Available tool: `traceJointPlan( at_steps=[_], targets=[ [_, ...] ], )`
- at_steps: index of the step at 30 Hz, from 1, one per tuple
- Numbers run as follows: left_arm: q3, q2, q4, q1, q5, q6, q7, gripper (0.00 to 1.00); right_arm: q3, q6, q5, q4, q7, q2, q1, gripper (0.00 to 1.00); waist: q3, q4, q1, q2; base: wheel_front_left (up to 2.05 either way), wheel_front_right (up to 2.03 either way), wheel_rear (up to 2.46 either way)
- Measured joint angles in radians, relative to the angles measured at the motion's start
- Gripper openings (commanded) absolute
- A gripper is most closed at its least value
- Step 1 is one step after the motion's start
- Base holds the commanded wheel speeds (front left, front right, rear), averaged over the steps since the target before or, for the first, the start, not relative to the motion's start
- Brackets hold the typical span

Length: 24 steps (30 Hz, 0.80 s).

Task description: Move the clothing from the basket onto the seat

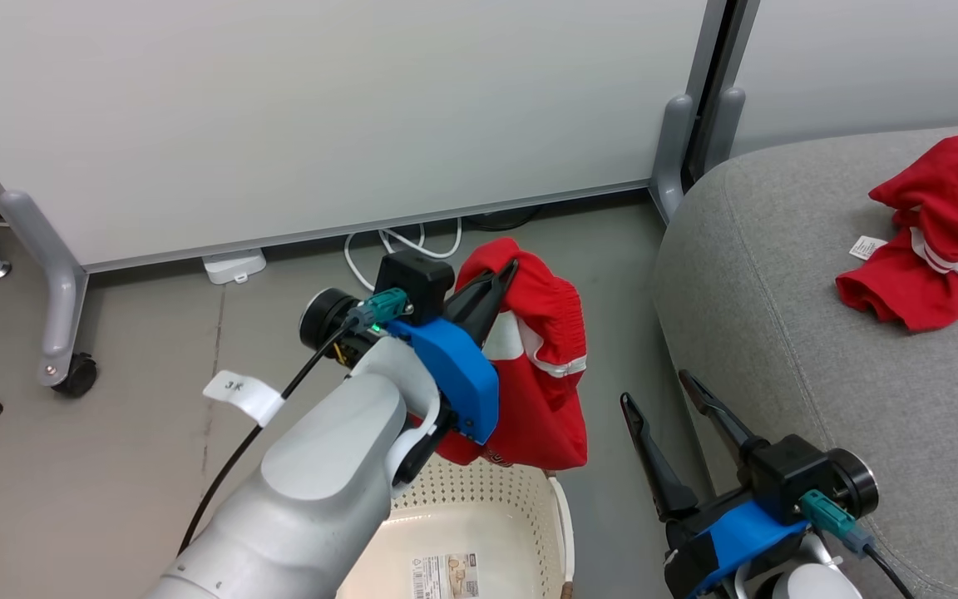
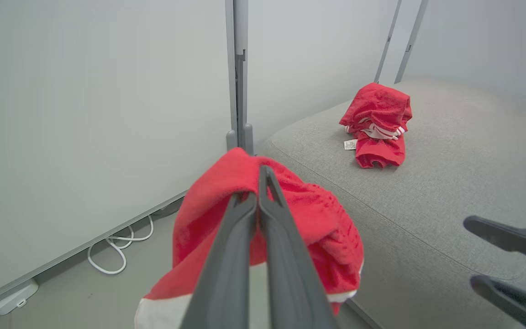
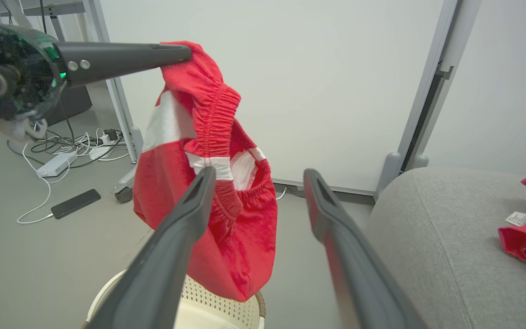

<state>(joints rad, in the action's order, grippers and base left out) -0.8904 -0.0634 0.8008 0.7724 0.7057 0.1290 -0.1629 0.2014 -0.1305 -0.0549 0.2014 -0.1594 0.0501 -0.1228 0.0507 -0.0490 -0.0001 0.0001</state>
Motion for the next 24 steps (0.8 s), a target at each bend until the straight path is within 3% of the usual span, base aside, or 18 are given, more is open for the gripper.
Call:
traceJointPlan(
  at_steps=[8, 24],
  targets=[
    [-0.012, 0.001, -0.039, 0.052, 0.006, 0.0, 0.053, 0.0, 0.016, 0.0, -0.006, 0.003, 0.01, 0.0, 0.003, 1.0, -0.019, 0.001, 0.0001, 0.0, 0.0, 0.0, 0.0],
    [-0.033, 0.007, -0.074, 0.054, 0.022, -0.005, 0.057, 0.0, 0.033, 0.0, 0.012, 0.031, 0.045, 0.0, -0.051, 1.0, -0.025, -0.005, 0.0001, 0.0, 0.0, 0.0, 0.0]
  ],
)
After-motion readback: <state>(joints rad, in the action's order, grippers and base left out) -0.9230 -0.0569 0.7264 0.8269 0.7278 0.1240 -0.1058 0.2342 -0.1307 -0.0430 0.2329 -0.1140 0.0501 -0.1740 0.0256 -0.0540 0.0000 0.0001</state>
